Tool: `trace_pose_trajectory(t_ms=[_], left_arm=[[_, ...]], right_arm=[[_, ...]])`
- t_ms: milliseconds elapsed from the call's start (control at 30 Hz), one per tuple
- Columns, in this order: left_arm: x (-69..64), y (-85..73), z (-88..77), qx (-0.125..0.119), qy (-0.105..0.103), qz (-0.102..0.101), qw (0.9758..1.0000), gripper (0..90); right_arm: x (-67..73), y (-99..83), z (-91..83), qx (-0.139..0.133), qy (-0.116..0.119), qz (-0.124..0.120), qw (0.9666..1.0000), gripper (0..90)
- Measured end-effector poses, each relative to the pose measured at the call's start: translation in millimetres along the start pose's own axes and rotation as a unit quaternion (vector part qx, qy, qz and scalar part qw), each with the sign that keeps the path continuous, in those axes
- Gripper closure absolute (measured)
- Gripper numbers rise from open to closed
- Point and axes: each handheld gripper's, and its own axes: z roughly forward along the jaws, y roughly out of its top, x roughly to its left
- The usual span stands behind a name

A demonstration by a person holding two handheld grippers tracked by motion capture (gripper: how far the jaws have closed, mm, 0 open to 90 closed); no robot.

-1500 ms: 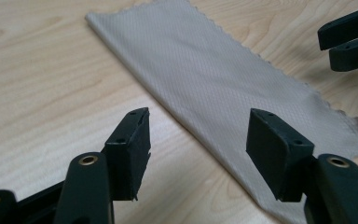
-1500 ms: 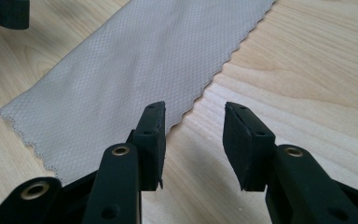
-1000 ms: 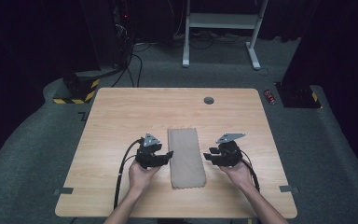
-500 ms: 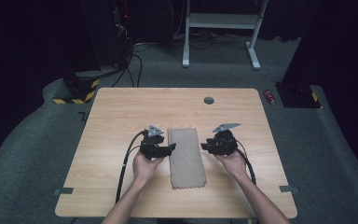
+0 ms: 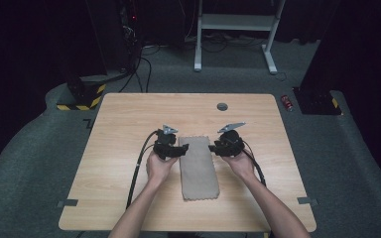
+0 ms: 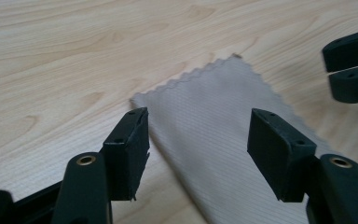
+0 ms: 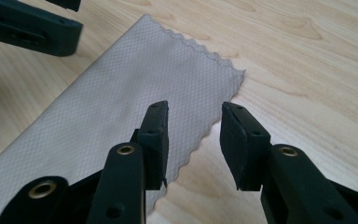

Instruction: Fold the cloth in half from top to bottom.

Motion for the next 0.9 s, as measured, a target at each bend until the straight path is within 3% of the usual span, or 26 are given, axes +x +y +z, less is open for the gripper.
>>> trace_pose_trajectory(t_ms=[133, 200, 400, 567, 667, 800, 900], left_arm=[[10.2, 2.2, 9.1, -0.001, 0.005, -0.027, 0.9996, 40.1], [14.1, 2.8, 13.0, 0.005, 0.015, -0.029, 0.9995, 40.4], [24.4, 3.8, 24.7, 0.016, 0.018, -0.037, 0.999, 41.3], [25.1, 2.0, 36.2, 0.021, 0.023, -0.042, 0.9986, 41.5], [25.4, 0.4, 41.7, 0.026, 0.027, -0.045, 0.9983, 41.5], [23.7, -0.2, 45.9, 0.021, 0.03, -0.046, 0.9983, 41.6], [23.6, -0.3, 47.3, 0.015, 0.032, -0.044, 0.9984, 42.3]], right_arm=[[-2.3, 8.1, 6.2, -0.008, -0.008, 0.009, 0.9999, 63.0], [-6.1, 9.0, 8.4, -0.018, -0.003, 0.023, 0.9996, 63.0], [-15.6, 6.3, 22.3, -0.006, -0.01, 0.046, 0.9989, 62.5], [-20.0, 8.6, 33.1, 0.011, -0.017, 0.054, 0.9983, 61.0], [-17.8, 16.6, 35.2, 0.005, -0.029, 0.05, 0.9983, 60.9], [-19.7, 20.7, 45.0, 0.021, -0.041, 0.055, 0.9974, 59.0], [-20.1, 25.5, 49.8, 0.016, -0.048, 0.057, 0.9971, 58.2]])
